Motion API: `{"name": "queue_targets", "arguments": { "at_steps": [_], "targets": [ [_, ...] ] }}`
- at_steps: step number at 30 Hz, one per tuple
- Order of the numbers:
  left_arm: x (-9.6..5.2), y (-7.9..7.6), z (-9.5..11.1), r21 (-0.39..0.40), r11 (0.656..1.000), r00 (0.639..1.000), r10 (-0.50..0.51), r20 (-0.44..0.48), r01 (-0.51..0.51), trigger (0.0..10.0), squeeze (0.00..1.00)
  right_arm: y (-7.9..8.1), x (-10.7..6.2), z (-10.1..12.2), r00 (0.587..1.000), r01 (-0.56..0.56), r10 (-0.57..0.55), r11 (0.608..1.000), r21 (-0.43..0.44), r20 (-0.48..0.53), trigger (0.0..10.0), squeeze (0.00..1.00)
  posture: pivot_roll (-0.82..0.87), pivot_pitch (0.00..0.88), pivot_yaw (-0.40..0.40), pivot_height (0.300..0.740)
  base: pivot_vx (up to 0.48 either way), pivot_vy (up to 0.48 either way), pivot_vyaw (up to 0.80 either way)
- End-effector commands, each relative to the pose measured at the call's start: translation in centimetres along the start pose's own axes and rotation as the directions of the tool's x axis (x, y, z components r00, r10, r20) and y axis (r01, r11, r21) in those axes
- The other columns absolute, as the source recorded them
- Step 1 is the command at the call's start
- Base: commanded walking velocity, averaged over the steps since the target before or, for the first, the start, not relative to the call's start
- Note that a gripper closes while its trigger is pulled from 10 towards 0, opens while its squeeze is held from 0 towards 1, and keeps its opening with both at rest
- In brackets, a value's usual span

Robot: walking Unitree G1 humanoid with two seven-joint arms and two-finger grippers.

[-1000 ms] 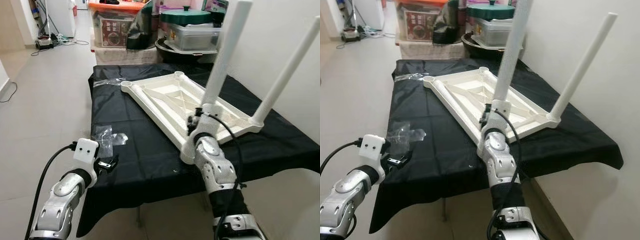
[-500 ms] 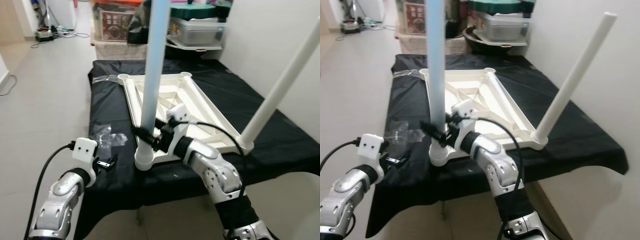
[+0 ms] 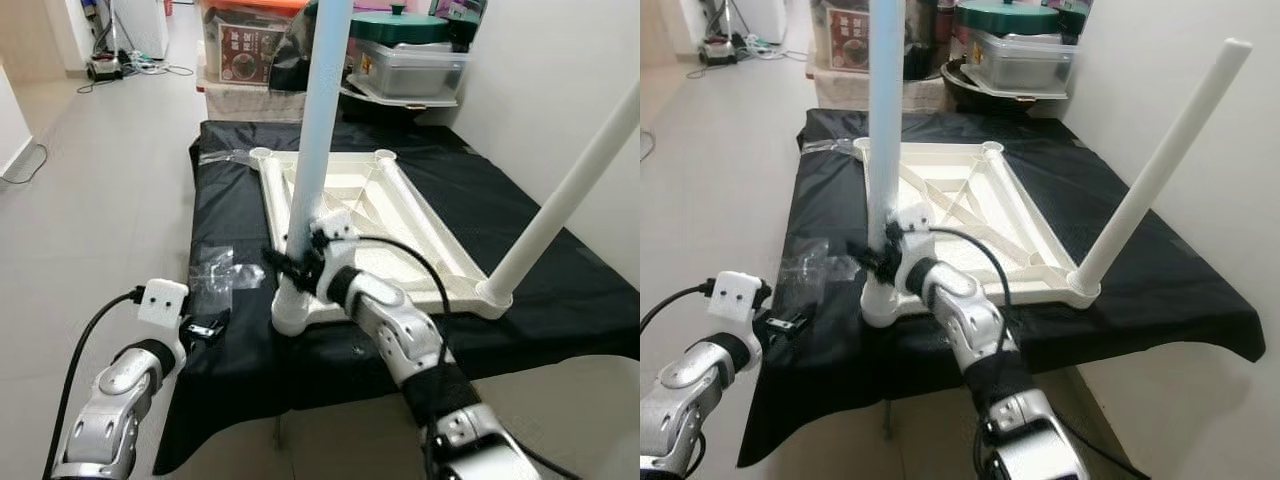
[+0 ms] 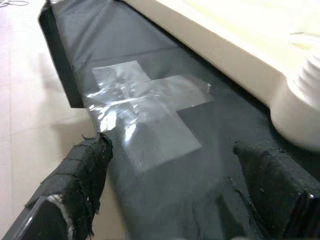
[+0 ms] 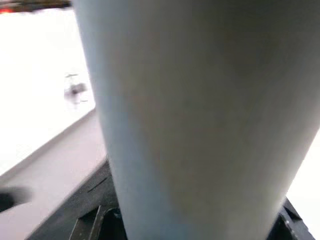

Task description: Building children table

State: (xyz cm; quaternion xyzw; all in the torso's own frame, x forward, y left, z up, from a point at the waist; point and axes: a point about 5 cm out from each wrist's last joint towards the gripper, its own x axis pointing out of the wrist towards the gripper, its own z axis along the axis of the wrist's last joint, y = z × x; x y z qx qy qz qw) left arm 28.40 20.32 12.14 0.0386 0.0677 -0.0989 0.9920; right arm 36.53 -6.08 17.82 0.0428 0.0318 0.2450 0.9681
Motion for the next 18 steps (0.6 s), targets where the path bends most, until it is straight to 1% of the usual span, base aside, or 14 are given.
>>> {"name": "queue_targets", "arguments": {
  "at_steps": [1, 2, 3, 5, 6, 9, 10, 11, 12, 14, 15, 16, 17, 18],
  "targets": [
    [-0.1, -0.2, -0.2, -0.003, 1.0, 1.0, -0.003, 0.0, 0.003, 10.0, 0.0, -5.1, -1.6, -1.4, 0.903, 0.427, -0.424, 0.903, 0.035, -0.067, 0.0, 0.0, 0.13, 0.0, -0.153, 0.74, 0.0, 0.0, 0.0],
    [-0.1, -0.2, -0.2, -0.003, 1.0, 1.0, -0.003, 0.0, 0.003, 10.0, 0.0, -5.1, -1.6, -1.4, 0.903, 0.427, -0.424, 0.903, 0.035, -0.067, 0.0, 0.0, 0.13, 0.0, -0.153, 0.74, 0.0, 0.0, 0.0],
    [-0.1, -0.4, -0.3, -0.004, 1.0, 1.0, -0.005, -0.002, 0.005, 10.0, 0.0, -6.1, -3.0, -2.9, 0.811, 0.581, -0.575, 0.813, 0.04, -0.111, 0.0, 0.0, 0.13, 0.0, -0.152, 0.74, 0.0, 0.0, 0.0],
    [-0.1, -0.4, -0.3, -0.004, 1.0, 1.0, -0.005, -0.002, 0.005, 10.0, 0.0, -6.1, -3.0, -2.9, 0.811, 0.581, -0.575, 0.813, 0.04, -0.111, 0.0, 0.0, 0.13, 0.0, -0.152, 0.74, 0.0, 0.0, 0.0],
    [-0.1, -0.6, -0.3, -0.005, 1.0, 1.0, -0.009, -0.002, 0.009, 10.0, 0.0, -6.4, -4.2, -4.0, 0.733, 0.674, -0.664, 0.738, 0.03, -0.145, 0.0, 0.0, 0.13, 0.0, -0.149, 0.74, 0.0, 0.0, 0.0],
    [0.0, -0.6, -0.2, -0.005, 1.0, 1.0, -0.012, -0.002, 0.012, 10.0, 0.0, -5.2, -4.5, -5.0, 0.745, 0.656, -0.639, 0.754, 0.037, -0.192, 0.0, 0.0, 0.12, 0.0, -0.138, 0.74, 0.0, 0.0, 0.0],
    [0.1, -0.6, -0.2, -0.004, 1.0, 1.0, -0.014, -0.002, 0.014, 10.0, 0.0, -4.1, -4.5, -5.4, 0.772, 0.618, -0.596, 0.785, 0.041, -0.222, 0.0, 0.0, 0.12, 0.0, -0.135, 0.74, 0.0, 0.0, 0.0],
    [0.1, -0.6, -0.2, -0.004, 1.0, 1.0, -0.014, -0.002, 0.014, 10.0, 0.0, -4.1, -4.5, -5.4, 0.772, 0.618, -0.596, 0.785, 0.041, -0.222, 0.0, 0.0, 0.12, 0.0, -0.135, 0.74, 0.0, 0.0, 0.0],
    [0.2, -0.6, -0.1, -0.002, 1.0, 1.0, -0.016, -0.003, 0.016, 10.0, 0.0, -3.1, -3.9, -5.3, 0.82, 0.546, -0.521, 0.836, 0.051, -0.235, 10.0, 0.0, 0.11, 0.0, -0.132, 0.74, 0.0, 0.0, 0.0],
    [0.2, -0.6, -0.1, -0.002, 1.0, 1.0, -0.016, -0.003, 0.016, 10.0, 0.0, -3.1, -3.9, -5.3, 0.82, 0.546, -0.521, 0.836, 0.051, -0.235, 10.0, 0.0, 0.11, 0.0, -0.132, 0.74, 0.0, 0.0, 0.0],
    [0.3, -0.6, -0.1, 0.0, 1.0, 1.0, -0.019, -0.004, 0.019, 10.0, 0.0, -2.3, -3.2, -4.6, 0.885, 0.442, -0.412, 0.89, 0.113, -0.215, 10.0, 0.0, 0.11, 0.0, -0.129, 0.74, 0.0, 0.0, 0.0],
    [0.3, -0.5, 0.0, 0.001, 1.0, 1.0, -0.021, -0.002, 0.021, 10.0, 0.0, -2.3, -2.7, -3.1, 0.933, 0.349, -0.329, 0.927, 0.138, -0.148, 10.0, 1.0, 0.11, 0.0, -0.132, 0.74, 0.0, 0.0, 0.0],
    [0.3, -0.5, 0.0, 0.001, 1.0, 1.0, -0.021, -0.002, 0.021, 10.0, 0.0, -2.3, -2.7, -3.1, 0.933, 0.349, -0.329, 0.927, 0.138, -0.148, 10.0, 1.0, 0.11, 0.0, -0.132, 0.74, 0.0, 0.0, 0.0],
    [0.3, -0.5, 0.0, 0.002, 1.0, 1.0, -0.022, -0.001, 0.022, 10.0, 0.0, -2.5, -2.4, -1.2, 0.97, 0.24, -0.231, 0.959, 0.149, -0.071, 10.0, 1.0, 0.11, 0.0, -0.132, 0.74, 0.0, 0.0, 0.0]
  ]
}}
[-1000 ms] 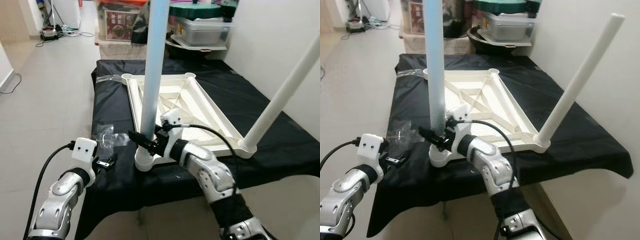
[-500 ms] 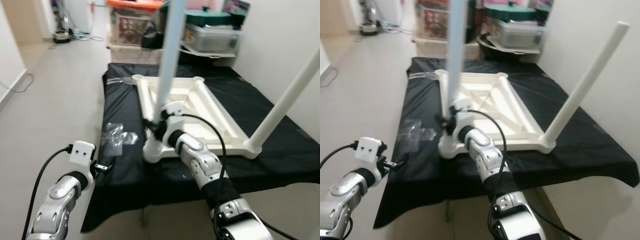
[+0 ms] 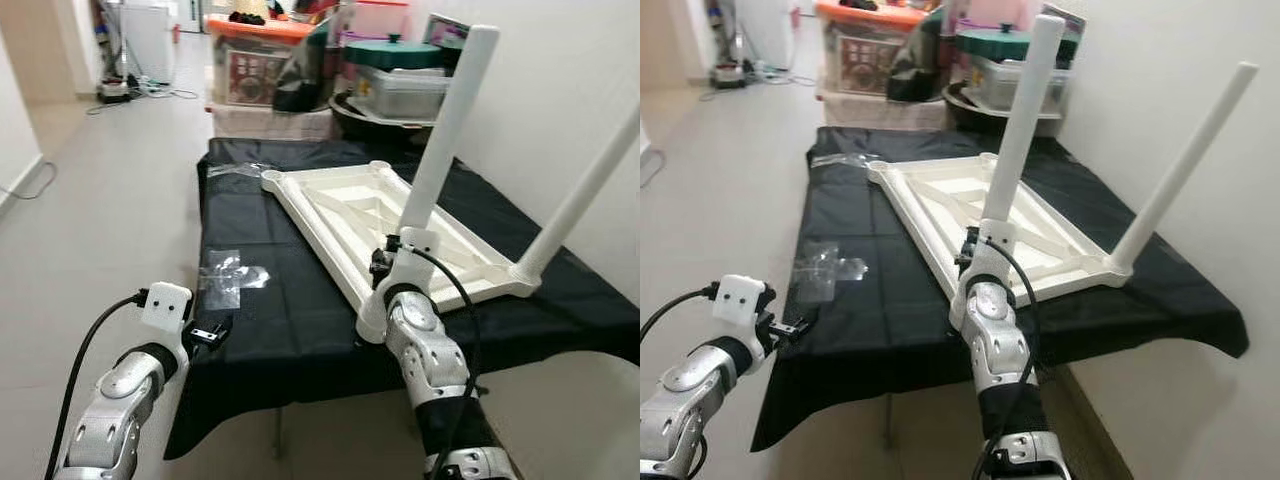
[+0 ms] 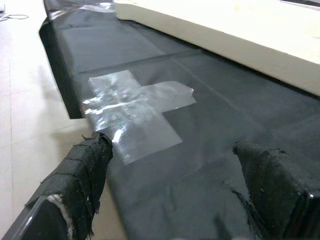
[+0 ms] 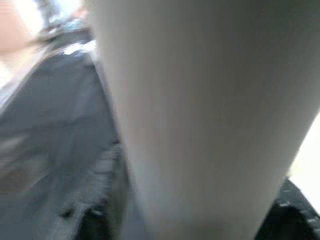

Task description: Building children table

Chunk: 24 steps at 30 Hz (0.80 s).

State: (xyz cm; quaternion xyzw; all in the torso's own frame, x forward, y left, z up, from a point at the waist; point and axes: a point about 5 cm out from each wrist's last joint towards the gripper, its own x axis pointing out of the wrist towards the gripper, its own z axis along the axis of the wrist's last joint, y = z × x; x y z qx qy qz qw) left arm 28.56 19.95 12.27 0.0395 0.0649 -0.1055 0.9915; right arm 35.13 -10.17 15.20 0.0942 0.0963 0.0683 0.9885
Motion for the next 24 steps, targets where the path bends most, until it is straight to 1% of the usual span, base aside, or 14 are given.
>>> {"name": "queue_targets", "arguments": {
  "at_steps": [1, 2, 3, 8, 10, 13, 14, 15, 16, 17, 18, 20, 21, 24],
  "targets": [
    [0.1, -0.2, -0.2, -0.001, 1.0, 1.0, -0.009, -0.006, 0.009, 10.0, 0.0, 1.1, 0.3, 1.1, 0.993, -0.12, 0.12, 0.993, 0.014, 0.02, 10.0, 1.0, 0.11, 0.0, -0.132, 0.74, 0.0, 0.0, 0.0],
    [0.2, -0.1, -0.2, -0.001, 1.0, 1.0, -0.008, -0.006, 0.008, 10.0, 0.0, 1.1, 0.3, 2.7, 0.974, -0.213, 0.213, 0.977, -0.016, 0.082, 10.0, 0.0, 0.11, 0.0, -0.131, 0.74, 0.0, 0.0, 0.0],
    [0.2, 0.0, -0.2, 0.0, 1.0, 1.0, -0.007, -0.006, 0.007, 10.0, 0.0, 1.2, 0.0, 4.2, 0.933, -0.328, 0.335, 0.942, -0.07, 0.134, 10.0, 0.0, 0.1, 0.0, -0.133, 0.74, 0.0, 0.0, 0.0],
    [0.3, 0.0, -0.2, 0.0, 1.0, 1.0, -0.005, -0.007, 0.005, 10.0, 0.0, 1.3, -0.3, 5.1, 0.894, -0.408, 0.419, 0.907, -0.103, 0.16, 10.0, 0.0, 0.11, 0.0, -0.137, 0.74, 0.0, 0.0, 0.0],
    [0.5, 0.0, 0.0, -0.001, 1.0, 1.0, -0.005, -0.001, 0.005, 10.0, 0.0, 1.9, -1.4, 5.6, 0.743, -0.617, 0.66, 0.741, -0.265, 0.116, 10.0, 0.0, 0.11, 0.0, -0.139, 0.74, 0.0, 0.0, 0.0],
    [0.5, 0.0, 0.0, -0.001, 1.0, 1.0, -0.005, -0.001, 0.005, 10.0, 0.0, 1.9, -1.4, 5.6, 0.743, -0.617, 0.66, 0.741, -0.265, 0.116, 10.0, 0.0, 0.11, 0.0, -0.139, 0.74, 0.0, 0.0, 0.0],
    [0.6, -0.1, 0.1, -0.001, 1.0, 1.0, -0.005, 0.003, 0.005, 10.0, 0.0, 2.7, -1.8, 4.7, 0.669, -0.699, 0.742, 0.651, -0.295, 0.053, 10.0, 0.0, 0.12, 0.0, -0.147, 0.74, 0.0, 0.0, 0.0],
    [0.6, -0.1, 0.1, -0.001, 1.0, 1.0, -0.005, 0.003, 0.005, 10.0, 0.0, 2.7, -1.8, 4.7, 0.669, -0.699, 0.742, 0.651, -0.295, 0.053, 10.0, 0.0, 0.12, 0.0, -0.147, 0.74, 0.0, 0.0, 0.0],
    [0.6, -0.1, 0.2, 0.002, 1.0, 1.0, -0.003, 0.007, 0.003, 10.0, 0.0, 3.5, -1.9, 3.4, 0.62, -0.743, 0.785, 0.586, -0.323, -0.001, 6.0, 0.0, 0.13, 0.0, -0.153, 0.74, 0.0, 0.0, 0.0],
    [0.5, -0.1, 0.3, 0.003, 1.0, 1.0, -0.001, 0.01, 0.001, 10.0, 0.0, 4.3, -1.9, 2.4, 0.596, -0.767, 0.803, 0.556, -0.321, -0.032, 2.5, 0.0, 0.14, 0.0, -0.155, 0.74, 0.0, 0.0, 0.0],
    [0.4, 0.0, 0.4, 0.004, 1.0, 1.0, 0.002, 0.011, -0.002, 10.0, 0.0, 4.7, -1.7, 1.7, 0.6, -0.768, 0.798, 0.559, -0.312, -0.049, 0.0, 0.0, 0.15, 0.0, -0.159, 0.74, 0.0, 0.0, 0.0],
    [0.3, 0.1, 0.4, 0.005, 1.0, 1.0, 0.004, 0.012, -0.004, 10.0, 0.0, 4.9, -1.5, 1.3, 0.613, -0.761, 0.788, 0.569, -0.312, -0.058, 0.0, 0.0, 0.15, 0.0, -0.159, 0.74, 0.0, 0.0, 0.0],
    [0.0, 0.3, 0.3, 0.009, 1.0, 1.0, 0.009, 0.008, -0.009, 10.0, 0.0, 4.5, -0.9, 0.7, 0.656, -0.734, 0.749, 0.607, -0.305, -0.087, 0.0, 0.0, 0.15, 0.0, -0.158, 0.74, 0.0, 0.0, 0.0],
    [-0.1, 0.4, 0.2, 0.011, 1.0, 1.0, 0.01, 0.007, -0.01, 10.0, 0.0, 4.3, -0.7, 0.6, 0.677, -0.717, 0.73, 0.625, -0.308, -0.093, 0.0, 0.0, 0.15, 0.0, -0.158, 0.74, 0.0, 0.0, 0.0]
  ]
}}
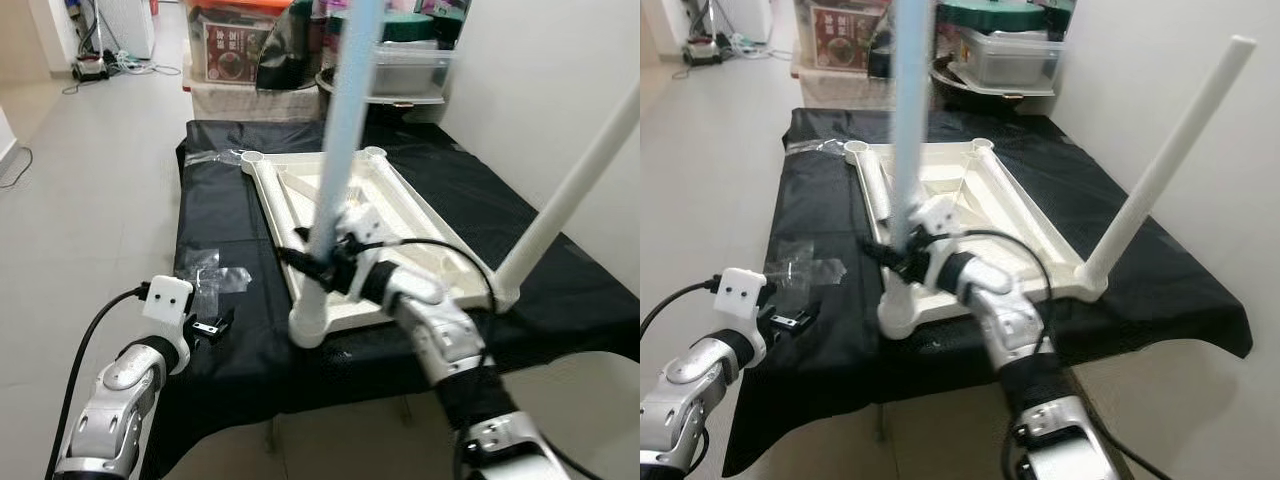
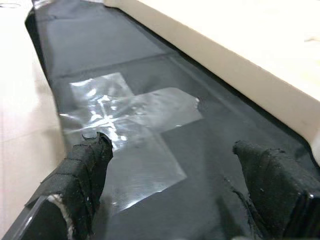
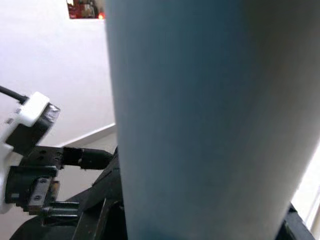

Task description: Building children table

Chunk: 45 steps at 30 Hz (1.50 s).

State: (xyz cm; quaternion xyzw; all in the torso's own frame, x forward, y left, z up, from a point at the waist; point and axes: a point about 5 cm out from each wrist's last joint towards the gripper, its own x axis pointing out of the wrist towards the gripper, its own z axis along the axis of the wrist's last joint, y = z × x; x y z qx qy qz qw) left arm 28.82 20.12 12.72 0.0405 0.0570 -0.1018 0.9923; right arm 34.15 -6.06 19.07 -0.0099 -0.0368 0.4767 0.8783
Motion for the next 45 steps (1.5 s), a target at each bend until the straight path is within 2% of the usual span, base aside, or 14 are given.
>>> {"name": "queue_targets", "arguments": {
  "at_steps": [1, 4, 6, 10, 15, 16, 17, 19, 23, 24, 32, 41, 42, 45],
  "targets": [
    [-0.3, 0.2, -0.3, 0.008, 1.0, 1.0, 0.002, -0.01, -0.002, 10.0, 0.0, -1.5, -0.2, -3.2, 0.957, 0.206, -0.205, 0.979, -0.016, -0.204, 0.0, 0.0, 0.15, 0.0, -0.157, 0.74, 0.0, 0.0, 0.0],
    [-0.3, 0.1, -0.3, 0.008, 1.0, 1.0, 0.001, -0.01, -0.001, 10.0, 0.0, -4.0, -1.2, -4.0, 0.821, 0.515, -0.502, 0.857, -0.026, -0.271, 0.0, 0.0, 0.14, 0.0, -0.156, 0.74, 0.0, 0.0, 0.0],
    [-0.1, -0.4, -0.3, 0.005, 1.0, 1.0, -0.007, -0.007, 0.007, 10.0, 0.0, -6.0, -4.1, -5.5, 0.462, 0.863, -0.812, 0.505, -0.032, -0.356, 0.0, 0.0, 0.14, 0.0, -0.149, 0.74, 0.0, 0.0, 0.0],
    [0.0, -0.7, -0.3, 0.002, 1.0, 1.0, -0.019, -0.007, 0.019, 10.0, 0.0, -4.2, -4.5, -5.4, 0.39, 0.911, -0.853, 0.413, 0.007, -0.348, 0.0, 0.0, 0.12, 0.0, -0.135, 0.74, 0.0, 0.0, 0.0],
    [-0.1, -0.7, -0.4, 0.003, 1.0, 1.0, -0.023, -0.012, 0.023, 10.0, 0.0, -2.3, -3.7, -4.8, 0.443, 0.887, -0.832, 0.46, 0.034, -0.335, 0.0, 0.0, 0.11, 0.0, -0.129, 0.74, 0.0, 0.0, 0.0],
    [0.0, -0.6, -0.4, 0.005, 1.0, 1.0, -0.024, -0.014, 0.024, 10.0, 0.0, -1.8, -2.9, -4.5, 0.506, 0.853, -0.798, 0.52, 0.053, -0.327, 10.0, 0.0, 0.11, 0.0, -0.129, 0.74, 0.0, 0.0, 0.0],
    [0.0, -0.6, -0.4, 0.005, 1.0, 1.0, -0.024, -0.014, 0.024, 10.0, 0.0, -1.8, -2.9, -4.5, 0.506, 0.853, -0.798, 0.52, 0.053, -0.327, 10.0, 0.0, 0.11, 0.0, -0.129, 0.74, 0.0, 0.0, 0.0],
    [0.2, -0.6, -0.3, 0.005, 1.0, 1.0, -0.025, -0.013, 0.025, 10.0, 0.0, -1.3, -1.8, -3.2, 0.652, 0.757, -0.718, 0.632, 0.164, -0.243, 10.0, 1.0, 0.11, 0.0, -0.131, 0.74, 0.0, 0.0, 0.0],
    [0.3, -0.6, -0.3, 0.002, 1.0, 1.0, -0.023, -0.012, 0.023, 10.0, 0.0, -1.1, -0.7, -0.8, 0.826, 0.561, -0.551, 0.789, 0.249, -0.115, 10.0, 1.0, 0.11, 0.0, -0.131, 0.74, 0.0, 0.0, 0.0],
    [0.3, -0.6, -0.3, 0.001, 1.0, 1.0, -0.023, -0.012, 0.023, 10.0, 0.0, -1.0, -0.4, -0.6, 0.843, 0.537, -0.528, 0.805, 0.253, -0.108, 10.0, 0.0, 0.11, 0.0, -0.131, 0.74, 0.0, 0.0, 0.0],
    [0.4, -0.6, -0.4, -0.006, 1.0, 1.0, -0.015, -0.009, 0.015, 10.0, 0.0, 1.0, -1.4, 0.2, 0.997, -0.062, 0.064, 0.997, 0.038, -0.053, 10.0, 0.0, 0.12, 0.0, -0.155, 0.74, 0.0, 0.0, 0.0],
    [0.2, -0.4, -0.3, -0.004, 1.0, 1.0, -0.006, -0.004, 0.006, 10.0, 0.0, 0.3, 0.0, -2.7, 0.986, -0.001, 0.007, 0.999, 0.034, -0.165, 9.3, 0.0, 0.14, 0.0, -0.167, 0.74, 0.0, 0.0, 0.0],
    [0.1, -0.3, -0.3, -0.004, 1.0, 1.0, -0.003, -0.006, 0.003, 10.0, 0.0, -0.5, 0.4, -2.7, 0.984, 0.082, -0.074, 0.995, 0.048, -0.163, 0.0, 0.0, 0.15, 0.0, -0.168, 0.74, 0.0, 0.0, 0.0],
    [-0.1, -0.2, -0.5, -0.003, 1.0, 1.0, 0.002, -0.009, -0.002, 10.0, 0.0, -2.6, 0.4, -2.9, 0.93, 0.325, -0.307, 0.944, 0.061, -0.203, 0.0, 0.0, 0.14, 0.0, -0.163, 0.74, 0.0, 0.0, 0.0]
  ]
}}
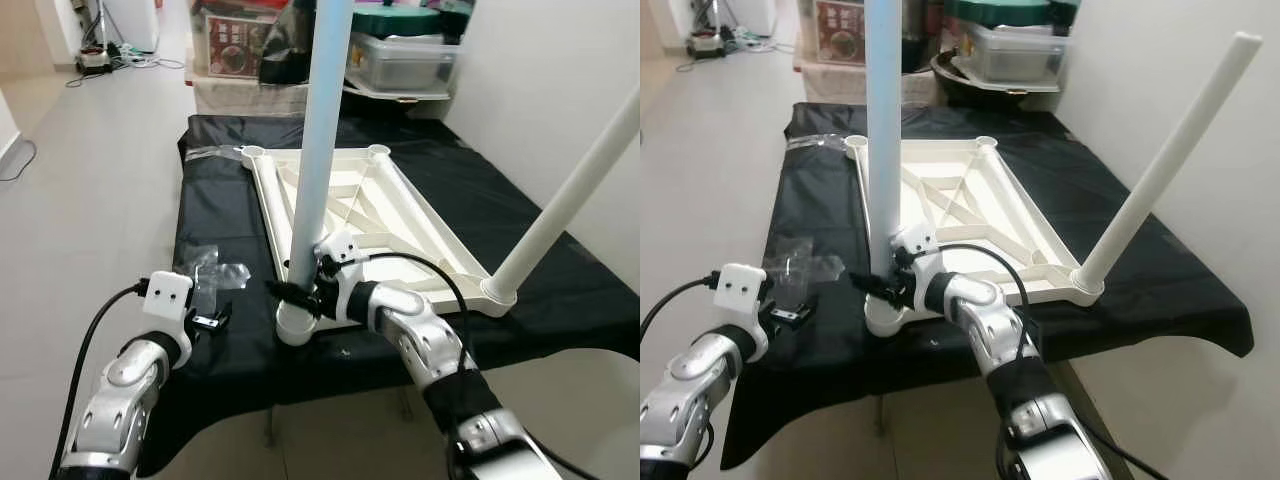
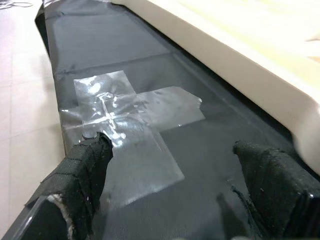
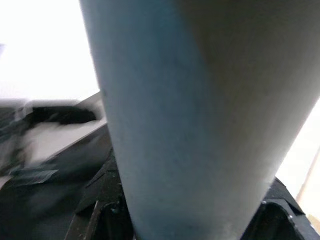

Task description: Building children table

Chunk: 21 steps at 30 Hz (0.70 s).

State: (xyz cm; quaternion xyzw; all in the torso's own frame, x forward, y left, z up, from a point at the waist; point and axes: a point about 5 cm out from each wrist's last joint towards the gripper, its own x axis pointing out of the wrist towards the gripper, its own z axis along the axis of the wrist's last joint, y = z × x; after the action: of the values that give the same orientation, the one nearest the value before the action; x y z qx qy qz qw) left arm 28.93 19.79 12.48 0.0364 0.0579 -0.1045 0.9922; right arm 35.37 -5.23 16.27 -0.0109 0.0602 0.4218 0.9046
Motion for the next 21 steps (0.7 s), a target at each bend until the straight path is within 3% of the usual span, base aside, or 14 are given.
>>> {"name": "queue_targets", "arguments": {
  "at_steps": [1, 2, 3, 6, 7, 10, 11, 12, 15, 16, 18, 19, 20, 21],
  "targets": [
    [-0.4, 0.2, -0.3, 0.006, 1.0, 1.0, 0.008, -0.009, -0.008, 10.0, 0.0, -3.1, -0.7, 0.0, 0.957, 0.289, -0.288, 0.957, 0.035, -0.032, 0.0, 0.0, 0.14, 0.0, -0.163, 0.74, 0.0, 0.0, 0.0],
    [-0.4, 0.2, -0.3, 0.006, 1.0, 1.0, 0.008, -0.009, -0.008, 10.0, 0.0, -3.1, -0.7, 0.0, 0.957, 0.289, -0.288, 0.957, 0.035, -0.032, 0.0, 0.0, 0.14, 0.0, -0.163, 0.74, 0.0, 0.0, 0.0],
    [-0.3, 0.1, -0.3, 0.006, 1.0, 1.0, 0.006, -0.01, -0.006, 10.0, 0.0, -4.7, -1.5, -0.5, 0.876, 0.481, -0.476, 0.873, 0.082, -0.07, 0.0, 0.0, 0.14, 0.0, -0.162, 0.74, 0.0, 0.0, 0.0],
    [-0.3, -0.1, -0.3, 0.006, 1.0, 1.0, 0.001, -0.008, -0.001, 10.0, 0.0, -7.1, -5.0, -2.7, 0.529, 0.848, -0.822, 0.502, 0.169, -0.213, 0.0, 0.0, 0.13, 0.0, -0.158, 0.74, 0.0, 0.0, 0.0],
    [-0.3, -0.2, -0.3, 0.006, 1.0, 1.0, 0.0, -0.008, 0.0, 10.0, 0.0, -7.0, -5.6, -3.1, 0.473, 0.88, -0.853, 0.445, 0.164, -0.22, 0.0, 0.0, 0.13, 0.0, -0.158, 0.74, 0.0, 0.0, 0.0],
    [-0.3, -0.2, -0.4, 0.006, 1.0, 1.0, -0.002, -0.01, 0.002, 10.0, 0.0, -6.1, -6.2, -3.3, 0.422, 0.905, -0.883, 0.395, 0.157, -0.208, 0.0, 0.0, 0.13, 0.0, -0.153, 0.74, 0.0, 0.0, 0.0],
    [-0.3, -0.3, -0.4, 0.006, 1.0, 1.0, -0.005, -0.012, 0.005, 10.0, 0.0, -5.1, -5.9, -3.4, 0.447, 0.893, -0.869, 0.422, 0.154, -0.211, 0.0, 0.0, 0.13, 0.0, -0.149, 0.74, 0.0, 0.0, 0.0],
    [-0.3, -0.3, -0.5, 0.007, 1.0, 1.0, -0.008, -0.014, 0.008, 10.0, 0.0, -3.9, -5.3, -3.3, 0.486, 0.873, -0.849, 0.458, 0.169, -0.208, 7.6, 0.0, 0.12, 0.0, -0.143, 0.74, 0.0, 0.0, 0.0],
    [-0.3, -0.3, -0.5, 0.007, 1.0, 1.0, -0.01, -0.015, 0.01, 10.0, 0.0, -3.2, -4.9, -3.1, 0.511, 0.858, -0.835, 0.48, 0.182, -0.206, 7.6, 0.0, 0.12, 0.0, -0.143, 0.74, 0.0, 0.0, 0.0],
    [-0.2, -0.3, -0.5, 0.007, 1.0, 1.0, -0.013, -0.016, 0.013, 10.0, 0.0, -2.5, -4.0, -2.7, 0.589, 0.807, -0.788, 0.558, 0.196, -0.18, 10.0, 0.0, 0.12, 0.0, -0.139, 0.74, 0.0, 0.0, 0.0],
    [-0.2, -0.3, -0.5, 0.007, 1.0, 1.0, -0.013, -0.016, 0.013, 10.0, 0.0, -2.5, -4.0, -2.7, 0.589, 0.807, -0.788, 0.558, 0.196, -0.18, 10.0, 0.0, 0.12, 0.0, -0.139, 0.74, 0.0, 0.0, 0.0],
    [-0.2, -0.4, -0.5, 0.008, 1.0, 1.0, -0.015, -0.017, 0.015, 10.0, 0.0, -2.1, -3.3, -2.0, 0.637, 0.767, -0.757, 0.604, 0.217, -0.144, 10.0, 0.38, 0.11, 0.0, -0.135, 0.74, 0.0, 0.0, 0.0],
    [-0.1, -0.3, -0.5, 0.009, 1.0, 1.0, -0.016, -0.017, 0.016, 10.0, 0.0, -2.0, -2.8, -1.2, 0.684, 0.72, -0.723, 0.647, 0.25, -0.098, 10.0, 1.0, 0.11, 0.0, -0.135, 0.74, 0.0, 0.0, 0.0],
    [0.0, -0.3, -0.4, 0.01, 1.0, 1.0, -0.017, -0.016, 0.017, 10.0, 0.0, -1.8, -2.2, 0.0, 0.755, 0.638, -0.655, 0.719, 0.277, -0.04, 10.0, 1.0, 0.12, 0.0, -0.139, 0.74, 0.0, 0.0, 0.0]
  ]
}}
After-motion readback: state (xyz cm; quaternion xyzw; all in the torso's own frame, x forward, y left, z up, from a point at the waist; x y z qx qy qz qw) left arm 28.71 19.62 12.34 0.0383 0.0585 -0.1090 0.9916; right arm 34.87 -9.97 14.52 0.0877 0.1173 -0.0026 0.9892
